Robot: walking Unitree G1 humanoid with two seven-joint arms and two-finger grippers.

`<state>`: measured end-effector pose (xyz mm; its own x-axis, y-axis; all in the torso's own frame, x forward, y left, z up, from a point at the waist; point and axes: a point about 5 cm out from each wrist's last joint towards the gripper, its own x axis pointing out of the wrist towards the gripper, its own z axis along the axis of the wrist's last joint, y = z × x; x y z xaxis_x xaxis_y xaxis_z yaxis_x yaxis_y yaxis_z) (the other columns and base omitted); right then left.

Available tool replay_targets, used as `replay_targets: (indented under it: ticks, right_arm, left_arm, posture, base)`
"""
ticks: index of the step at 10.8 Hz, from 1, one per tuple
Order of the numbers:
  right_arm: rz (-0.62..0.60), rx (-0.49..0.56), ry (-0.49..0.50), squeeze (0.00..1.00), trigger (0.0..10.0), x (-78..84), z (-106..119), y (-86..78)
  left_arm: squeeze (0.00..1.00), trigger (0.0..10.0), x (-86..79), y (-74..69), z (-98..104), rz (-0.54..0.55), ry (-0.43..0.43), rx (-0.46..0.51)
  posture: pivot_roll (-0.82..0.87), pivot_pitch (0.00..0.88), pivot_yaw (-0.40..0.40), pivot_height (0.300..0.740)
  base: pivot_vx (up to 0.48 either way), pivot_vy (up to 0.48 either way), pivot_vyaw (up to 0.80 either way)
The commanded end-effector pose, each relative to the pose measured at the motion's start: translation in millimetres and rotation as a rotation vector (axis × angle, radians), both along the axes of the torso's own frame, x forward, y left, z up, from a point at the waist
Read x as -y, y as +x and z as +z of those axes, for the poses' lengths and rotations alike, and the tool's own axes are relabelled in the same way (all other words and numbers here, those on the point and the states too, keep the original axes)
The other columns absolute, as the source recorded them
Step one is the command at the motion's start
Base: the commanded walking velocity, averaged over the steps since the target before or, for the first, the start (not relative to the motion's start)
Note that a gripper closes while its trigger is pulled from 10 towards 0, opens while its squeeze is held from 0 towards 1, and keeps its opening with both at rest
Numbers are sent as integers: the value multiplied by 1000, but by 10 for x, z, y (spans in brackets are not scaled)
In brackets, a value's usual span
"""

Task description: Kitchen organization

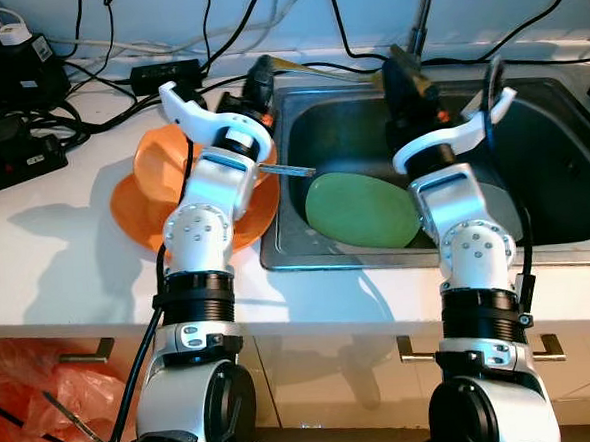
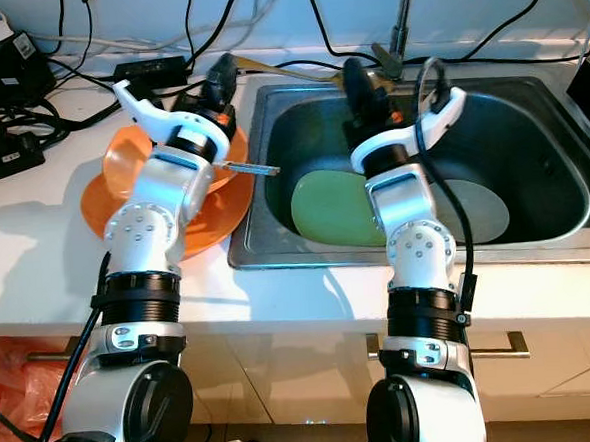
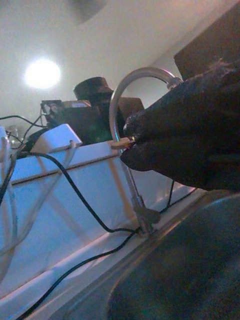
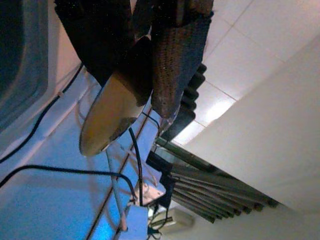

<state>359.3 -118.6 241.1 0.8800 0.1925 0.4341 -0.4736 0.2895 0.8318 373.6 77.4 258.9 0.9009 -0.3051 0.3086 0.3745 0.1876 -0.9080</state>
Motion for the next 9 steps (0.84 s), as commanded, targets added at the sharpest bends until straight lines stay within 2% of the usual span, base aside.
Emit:
replay_targets:
  ticks: [1,2,4,6,7,8,9]
  right_arm:
    - [-15,-38,-10,0,0,-36,-13,30]
    - [-24,-42,-12,0,0,-28,-12,36]
    - [-42,-56,-16,0,0,-16,-17,56]
    - [-74,-79,-25,0,0,11,-32,87]
    - [-117,-100,-75,0,0,39,-61,106]
    - [-180,-122,-170,0,0,77,-115,129]
    - [-275,-153,-310,0,0,152,-190,153]
  left_arm:
    - [294,10000,365,-122,-66,-109,-1,12]
    - [1000,10000,378,-126,-84,-112,27,12]
    - [1000,10000,393,-139,-134,-116,92,19]
    - [1000,10000,395,-145,-154,-124,197,54]
    - [1000,10000,376,-174,-79,-116,259,124]
    - [1000,10000,366,-205,-9,-121,310,182]
    - [1000,10000,343,-230,30,-122,375,227]
  posture:
    - [61,66,44,740]
    - [61,63,43,740]
    - [63,59,40,740]
    - [66,55,37,740]
    - [70,53,35,740]
    - [75,52,33,740]
    - [79,52,33,740]
  base:
    - [0,0,0]
    - [0,0,0]
    - [0,0,0]
    - [0,0,0]
    - [0,0,0]
    - [0,0,0]
    - [0,0,0]
